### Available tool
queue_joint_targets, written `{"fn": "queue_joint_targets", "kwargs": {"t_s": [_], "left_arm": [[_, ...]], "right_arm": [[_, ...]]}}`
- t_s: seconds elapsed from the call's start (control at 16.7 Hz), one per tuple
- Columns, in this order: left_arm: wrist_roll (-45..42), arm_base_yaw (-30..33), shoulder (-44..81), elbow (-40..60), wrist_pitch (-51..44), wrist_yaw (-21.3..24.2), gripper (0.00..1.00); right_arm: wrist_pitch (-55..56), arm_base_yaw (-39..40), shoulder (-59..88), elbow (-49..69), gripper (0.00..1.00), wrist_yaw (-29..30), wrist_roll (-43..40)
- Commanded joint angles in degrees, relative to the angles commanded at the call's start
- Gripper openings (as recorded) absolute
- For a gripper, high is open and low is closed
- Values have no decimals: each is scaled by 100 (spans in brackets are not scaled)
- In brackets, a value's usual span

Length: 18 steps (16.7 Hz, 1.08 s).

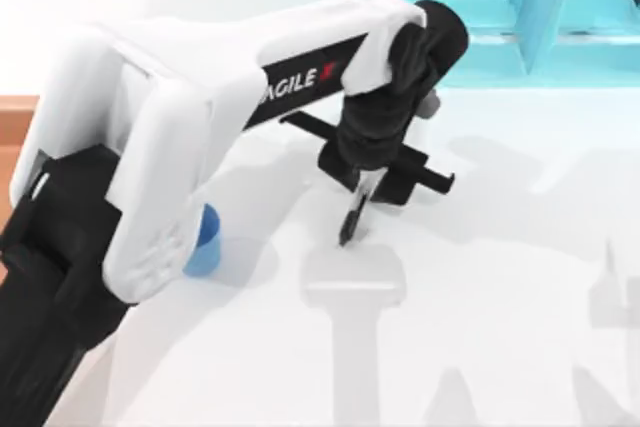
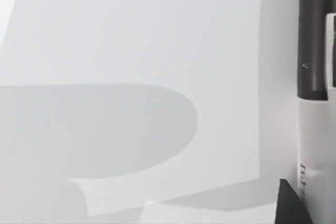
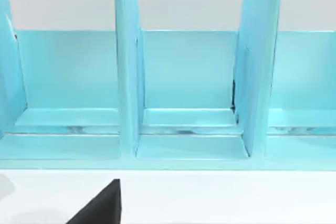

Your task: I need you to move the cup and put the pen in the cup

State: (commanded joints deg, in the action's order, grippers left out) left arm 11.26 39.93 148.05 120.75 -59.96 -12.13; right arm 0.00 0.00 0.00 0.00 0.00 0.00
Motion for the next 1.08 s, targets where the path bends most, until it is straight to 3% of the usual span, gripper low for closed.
{"fn": "queue_joint_targets", "kwargs": {"t_s": [0.12, 0.18, 1.08], "left_arm": [[0, 0, 0, 0, 0, 0, 0], [147, 115, -346, 73, -72, 290, 0], [1035, 968, -2574, -1471, -911, 182, 0]], "right_arm": [[0, 0, 0, 0, 100, 0, 0], [0, 0, 0, 0, 100, 0, 0], [0, 0, 0, 0, 100, 0, 0]]}}
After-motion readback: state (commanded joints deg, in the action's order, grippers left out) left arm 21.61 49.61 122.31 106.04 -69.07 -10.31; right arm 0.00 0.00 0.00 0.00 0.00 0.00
